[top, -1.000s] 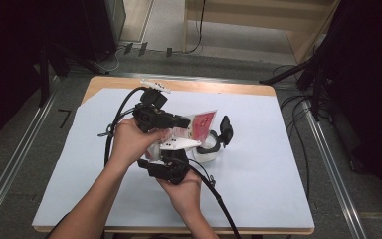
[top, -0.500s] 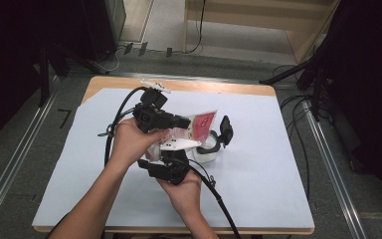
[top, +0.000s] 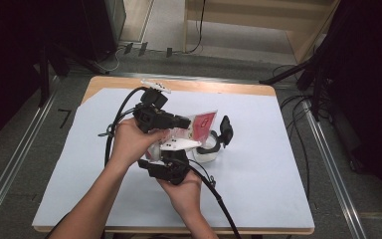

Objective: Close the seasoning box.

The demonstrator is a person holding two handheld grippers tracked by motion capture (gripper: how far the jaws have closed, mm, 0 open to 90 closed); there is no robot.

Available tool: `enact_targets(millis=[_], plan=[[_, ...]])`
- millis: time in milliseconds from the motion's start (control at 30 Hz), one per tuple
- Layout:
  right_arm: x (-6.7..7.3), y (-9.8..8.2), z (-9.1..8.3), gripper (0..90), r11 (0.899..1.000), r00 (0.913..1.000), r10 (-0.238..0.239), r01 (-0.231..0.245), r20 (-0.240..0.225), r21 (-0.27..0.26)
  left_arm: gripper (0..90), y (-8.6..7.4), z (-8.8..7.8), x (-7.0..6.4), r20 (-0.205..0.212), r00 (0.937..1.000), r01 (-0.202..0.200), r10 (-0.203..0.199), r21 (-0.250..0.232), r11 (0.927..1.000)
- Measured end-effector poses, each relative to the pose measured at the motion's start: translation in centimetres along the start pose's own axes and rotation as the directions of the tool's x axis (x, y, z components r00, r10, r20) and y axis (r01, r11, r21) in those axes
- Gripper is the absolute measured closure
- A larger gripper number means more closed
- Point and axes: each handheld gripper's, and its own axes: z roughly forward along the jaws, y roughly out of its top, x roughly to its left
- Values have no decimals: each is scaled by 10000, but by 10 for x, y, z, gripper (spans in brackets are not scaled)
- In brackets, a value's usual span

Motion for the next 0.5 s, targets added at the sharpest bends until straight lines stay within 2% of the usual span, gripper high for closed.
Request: enact_targets(millis=[267,500], plan=[[0,0,-1,625,10000,10000,26,-26,5,18,835,0,0,0,20,10000,53,-53,-7,10000],[0,0,-1,625,10000,10000,-10,10,18,42,832,0,0,2,166,9994,299,-299,2,9996]])
